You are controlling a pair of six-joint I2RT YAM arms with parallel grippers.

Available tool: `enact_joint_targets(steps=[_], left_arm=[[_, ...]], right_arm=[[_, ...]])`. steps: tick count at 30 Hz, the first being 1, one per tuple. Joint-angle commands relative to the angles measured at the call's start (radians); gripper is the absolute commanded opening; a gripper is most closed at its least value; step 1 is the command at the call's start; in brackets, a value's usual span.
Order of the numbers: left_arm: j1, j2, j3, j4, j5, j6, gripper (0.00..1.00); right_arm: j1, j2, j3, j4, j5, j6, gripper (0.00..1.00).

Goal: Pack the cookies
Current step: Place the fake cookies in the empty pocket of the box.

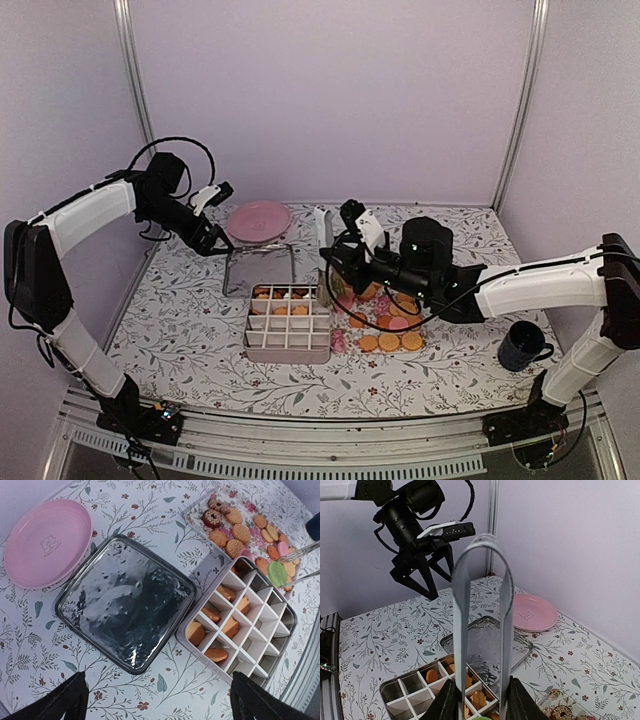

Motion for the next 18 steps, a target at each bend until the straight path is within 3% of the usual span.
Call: enact_joint_targets(steps=[1,9,18], left_arm=[[0.009,-0.009,0.014,-0.009,0.017,0.006,0.99],[0.008,-0.008,0.011,-0.005,0.018,0.009,0.99],[0.009,-0.011,0.003,0.0,0.016,0.013,0.99]], right_arm=[[0.004,0.04,0.048,0.026,-0.037,-0.001,0.31],[0.004,0.094,0.066,0.031,-0.036,0.006,0.35],[0.004,0.106,0.079,0.033,-0.033,0.006,0.47]])
